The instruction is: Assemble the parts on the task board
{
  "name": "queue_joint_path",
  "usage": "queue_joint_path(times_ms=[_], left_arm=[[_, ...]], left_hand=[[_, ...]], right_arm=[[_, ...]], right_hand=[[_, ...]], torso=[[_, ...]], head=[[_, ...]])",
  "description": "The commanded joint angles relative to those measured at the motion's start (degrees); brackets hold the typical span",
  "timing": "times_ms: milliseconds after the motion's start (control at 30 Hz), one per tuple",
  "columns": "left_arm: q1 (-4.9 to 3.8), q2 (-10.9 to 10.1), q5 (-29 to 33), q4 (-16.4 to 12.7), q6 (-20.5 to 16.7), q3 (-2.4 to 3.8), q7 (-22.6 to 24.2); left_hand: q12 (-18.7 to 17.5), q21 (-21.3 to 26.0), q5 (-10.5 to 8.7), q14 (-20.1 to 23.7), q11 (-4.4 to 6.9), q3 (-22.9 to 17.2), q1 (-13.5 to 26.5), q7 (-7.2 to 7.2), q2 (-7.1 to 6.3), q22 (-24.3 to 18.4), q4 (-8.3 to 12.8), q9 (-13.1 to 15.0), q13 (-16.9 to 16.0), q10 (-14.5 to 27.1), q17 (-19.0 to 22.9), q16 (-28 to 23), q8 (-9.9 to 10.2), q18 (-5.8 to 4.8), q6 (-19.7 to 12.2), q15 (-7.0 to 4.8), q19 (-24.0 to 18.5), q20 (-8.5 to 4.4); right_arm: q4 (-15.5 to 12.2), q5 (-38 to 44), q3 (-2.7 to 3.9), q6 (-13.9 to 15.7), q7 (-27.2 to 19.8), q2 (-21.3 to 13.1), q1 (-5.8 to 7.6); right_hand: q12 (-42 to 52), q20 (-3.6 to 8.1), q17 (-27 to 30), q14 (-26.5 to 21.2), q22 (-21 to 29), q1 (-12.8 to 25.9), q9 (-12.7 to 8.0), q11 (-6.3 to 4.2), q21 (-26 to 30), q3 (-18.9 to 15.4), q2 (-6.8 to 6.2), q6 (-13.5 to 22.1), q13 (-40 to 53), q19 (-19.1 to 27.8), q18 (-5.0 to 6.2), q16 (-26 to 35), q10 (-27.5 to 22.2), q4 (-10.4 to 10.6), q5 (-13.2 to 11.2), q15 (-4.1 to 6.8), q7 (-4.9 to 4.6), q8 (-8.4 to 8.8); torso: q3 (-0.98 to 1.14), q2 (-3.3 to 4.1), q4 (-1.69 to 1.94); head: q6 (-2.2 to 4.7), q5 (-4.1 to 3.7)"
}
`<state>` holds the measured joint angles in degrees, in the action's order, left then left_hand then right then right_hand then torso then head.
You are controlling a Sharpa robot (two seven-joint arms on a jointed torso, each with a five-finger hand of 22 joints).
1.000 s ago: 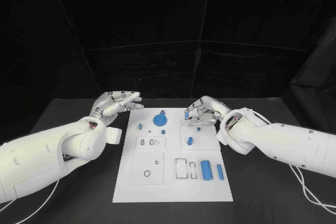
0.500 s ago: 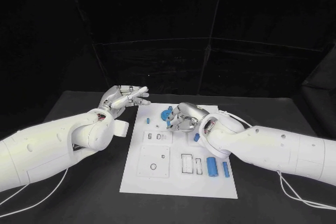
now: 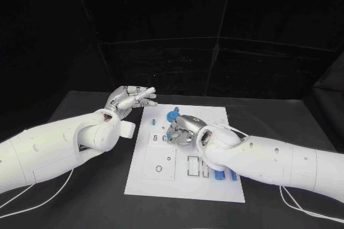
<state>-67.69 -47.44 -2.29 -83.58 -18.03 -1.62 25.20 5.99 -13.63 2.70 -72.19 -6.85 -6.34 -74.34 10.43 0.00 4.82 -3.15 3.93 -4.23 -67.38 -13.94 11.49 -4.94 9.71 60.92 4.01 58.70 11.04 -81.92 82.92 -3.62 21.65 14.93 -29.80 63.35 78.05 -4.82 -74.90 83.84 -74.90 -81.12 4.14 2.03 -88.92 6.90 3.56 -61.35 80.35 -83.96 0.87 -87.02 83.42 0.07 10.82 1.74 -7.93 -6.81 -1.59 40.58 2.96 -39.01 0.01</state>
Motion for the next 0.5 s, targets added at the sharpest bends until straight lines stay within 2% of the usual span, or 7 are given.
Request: queue_joint_path(times_ms=[33, 500], left_arm=[[-0.12, 0.1, -0.2, -0.1, 0.7, 0.06, 0.1], [-0.12, 0.2, -0.2, 0.0, 1.0, 0.05, -0.1]], left_hand=[[0.2, -0.3, 0.28, -0.6, -0.12, -0.2, 0.1, -0.01, 0.39, 0.1, 0.2, 0.0, -0.1, -0.4, -0.1, 0.1, -0.2, 0.91, 0.5, 0.03, 0.5, -0.08], [0.2, -0.3, 0.28, -0.5, -0.12, -0.2, 0.1, -0.01, 0.38, 0.1, 0.2, 0.0, -0.1, -0.4, -0.1, 0.1, -0.1, 0.90, 0.5, 0.04, 0.5, -0.09]], right_arm=[[0.4, 3.3, -0.07, -0.5, 1.7, 0.4, -0.29], [0.7, 3.9, -0.07, -1.2, 2.4, 0.7, -0.58]], right_hand=[[-0.1, 0.38, -8.2, 4.7, -12.6, -0.2, 0.7, -0.34, 0.1, 1.0, 0.29, -1.8, -0.2, -4.0, -0.20, 0.2, -0.1, 0.8, 0.2, 0.36, 1.51, -0.29], [-0.1, 0.37, -8.2, 4.7, -12.5, 0.4, 0.7, -0.30, 0.1, 1.3, -0.24, -1.7, -0.2, -4.0, -0.19, 0.3, -0.1, 0.7, 0.2, 0.34, 1.44, -0.15]], torso=[[0.05, 0.02, -0.04], [0.05, 0.04, -0.08]], head=[[-0.05, 0.11], [-0.29, 0.20]])
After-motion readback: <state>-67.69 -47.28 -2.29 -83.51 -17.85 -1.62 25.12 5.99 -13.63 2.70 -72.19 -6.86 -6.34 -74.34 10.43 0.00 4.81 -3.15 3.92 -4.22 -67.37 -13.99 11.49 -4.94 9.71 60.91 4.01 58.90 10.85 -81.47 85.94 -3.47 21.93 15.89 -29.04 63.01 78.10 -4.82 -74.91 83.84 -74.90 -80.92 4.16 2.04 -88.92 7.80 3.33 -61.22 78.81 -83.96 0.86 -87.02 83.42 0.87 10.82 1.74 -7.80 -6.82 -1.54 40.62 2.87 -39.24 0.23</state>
